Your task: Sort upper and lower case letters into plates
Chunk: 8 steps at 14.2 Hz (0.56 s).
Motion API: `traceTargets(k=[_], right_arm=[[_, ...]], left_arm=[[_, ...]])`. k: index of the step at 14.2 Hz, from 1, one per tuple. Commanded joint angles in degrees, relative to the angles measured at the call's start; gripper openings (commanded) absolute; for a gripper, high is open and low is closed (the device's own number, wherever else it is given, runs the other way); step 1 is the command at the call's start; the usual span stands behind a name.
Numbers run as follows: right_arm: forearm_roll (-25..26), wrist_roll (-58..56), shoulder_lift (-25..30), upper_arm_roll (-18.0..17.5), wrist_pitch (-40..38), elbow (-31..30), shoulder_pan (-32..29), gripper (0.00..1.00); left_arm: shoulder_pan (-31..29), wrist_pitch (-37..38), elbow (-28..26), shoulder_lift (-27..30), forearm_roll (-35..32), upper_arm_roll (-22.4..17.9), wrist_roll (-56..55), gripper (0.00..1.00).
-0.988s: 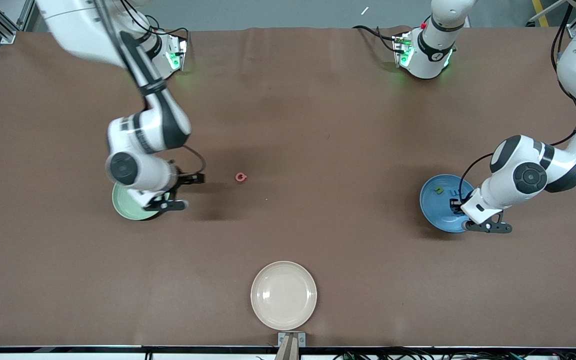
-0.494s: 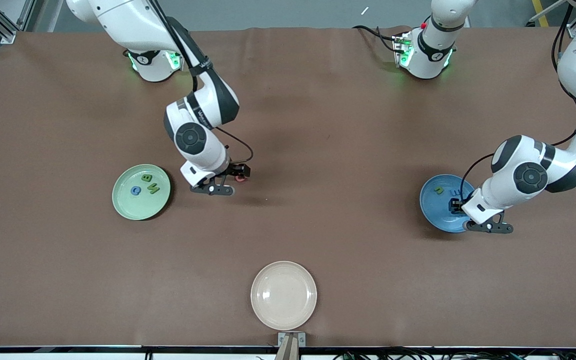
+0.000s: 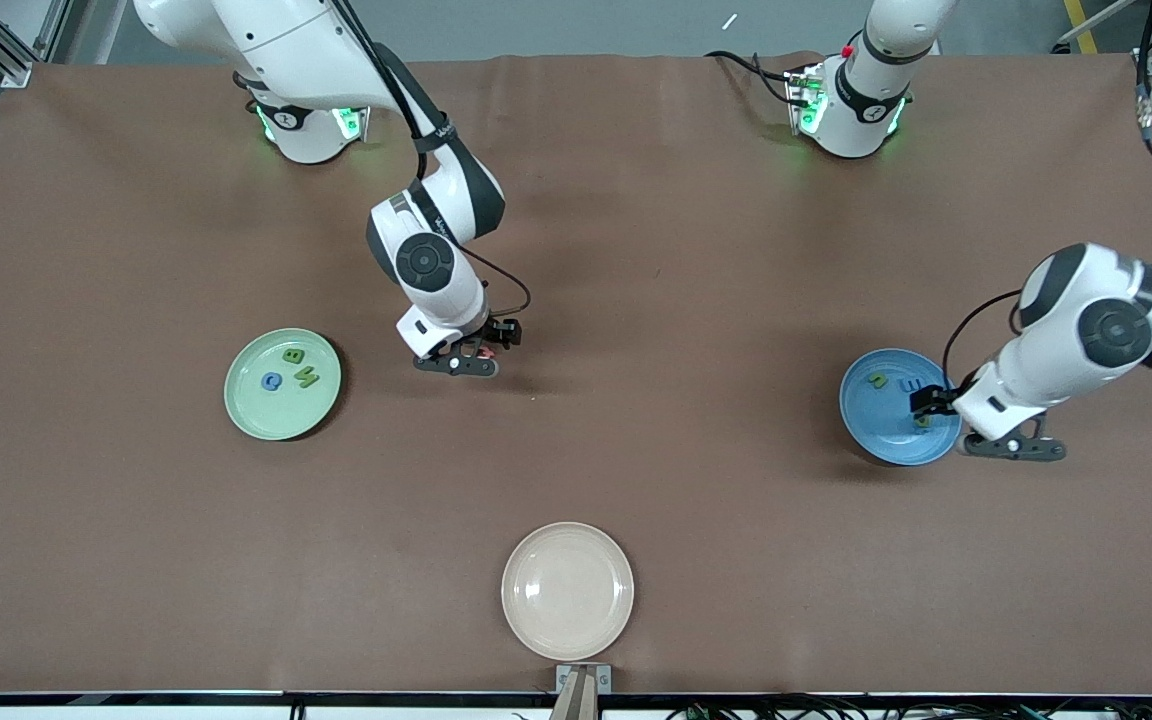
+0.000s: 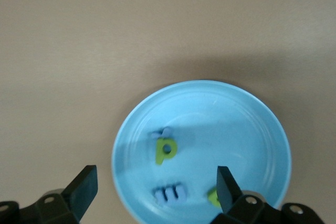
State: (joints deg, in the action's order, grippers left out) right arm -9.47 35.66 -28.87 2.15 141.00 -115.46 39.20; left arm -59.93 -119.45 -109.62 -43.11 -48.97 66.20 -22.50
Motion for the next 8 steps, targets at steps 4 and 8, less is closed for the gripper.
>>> traceTargets(k=[4, 8], right_arm=[[0.2, 0.9, -0.7, 0.9, 3.0, -0.8, 1.4, 0.74], [2.8, 0.9, -2.5, 1.0, 6.1, -0.8, 0.6, 0.74]], left_arm=[[-3.0, 1.5, 0.0, 1.3, 1.3, 3.1, 0.4, 1.00], [-2.9, 1.5, 1.5, 1.0, 1.3, 3.5, 0.6, 1.00]])
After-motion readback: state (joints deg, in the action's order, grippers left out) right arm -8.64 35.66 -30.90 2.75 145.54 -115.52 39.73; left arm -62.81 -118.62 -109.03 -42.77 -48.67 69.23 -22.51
